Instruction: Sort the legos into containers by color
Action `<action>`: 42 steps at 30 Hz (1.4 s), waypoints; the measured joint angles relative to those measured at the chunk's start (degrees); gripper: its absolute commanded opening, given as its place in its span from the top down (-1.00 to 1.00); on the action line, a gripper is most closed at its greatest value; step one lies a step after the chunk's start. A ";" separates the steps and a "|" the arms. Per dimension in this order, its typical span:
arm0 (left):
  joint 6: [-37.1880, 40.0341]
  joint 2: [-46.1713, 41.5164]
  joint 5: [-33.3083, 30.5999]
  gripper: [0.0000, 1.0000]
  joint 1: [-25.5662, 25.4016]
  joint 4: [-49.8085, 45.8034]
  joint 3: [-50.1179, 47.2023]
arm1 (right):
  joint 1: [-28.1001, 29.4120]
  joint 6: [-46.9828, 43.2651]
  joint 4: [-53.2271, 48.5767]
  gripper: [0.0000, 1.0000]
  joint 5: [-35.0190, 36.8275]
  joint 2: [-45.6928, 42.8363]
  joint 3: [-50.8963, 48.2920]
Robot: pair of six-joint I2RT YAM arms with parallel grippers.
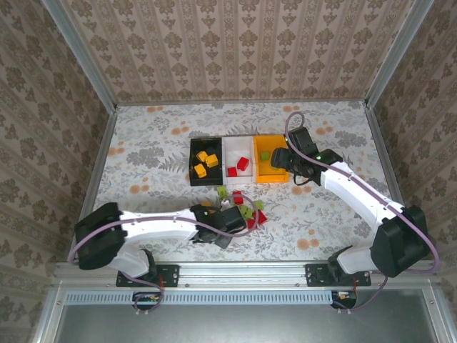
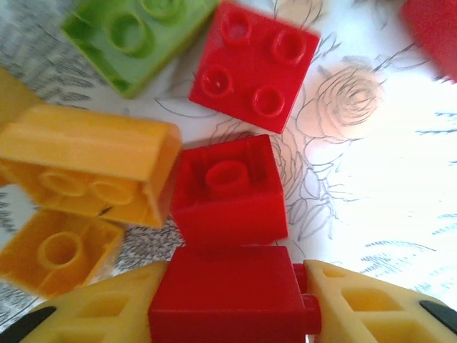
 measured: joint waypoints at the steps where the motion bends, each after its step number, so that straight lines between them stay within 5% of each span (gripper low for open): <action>1: 0.15 -1.79 -0.07 0.06 0.22 -0.28 0.42 | -0.07 0.00 0.04 -0.35 0.00 -0.04 -0.20; 4: 1.60 -6.47 0.46 0.07 3.06 -0.68 4.33 | -0.09 0.15 0.09 -0.35 -0.13 -0.20 -1.33; 9: 5.66 -6.67 4.15 0.07 15.34 3.52 12.74 | -0.09 0.42 0.09 -0.35 -0.22 -0.37 -3.43; 17: 10.51 12.85 8.94 0.08 26.95 8.31 29.66 | -0.09 0.90 0.04 -0.34 -0.61 -3.19 -6.25; 22: 10.95 24.92 10.08 0.05 29.46 8.46 37.79 | -0.09 1.25 0.07 -0.34 -1.14 -5.33 -7.98; 30: 10.78 33.31 11.67 -0.36 30.58 7.72 45.31 | 1.09 1.03 0.68 -0.35 -4.98 -10.19 -14.25; 37: 9.42 31.45 14.49 -0.81 30.38 9.16 45.27 | 8.17 -0.28 1.84 -0.35 -7.63 -11.89 -18.84; 38: 9.01 29.79 14.95 -0.99 30.29 10.03 43.82 | 9.70 -0.37 2.01 -0.35 -7.78 -11.52 -19.04; 42: 8.04 20.04 15.96 -1.00 28.68 11.93 37.11 | 14.88 -1.20 3.54 -0.35 -8.13 -7.26 -19.12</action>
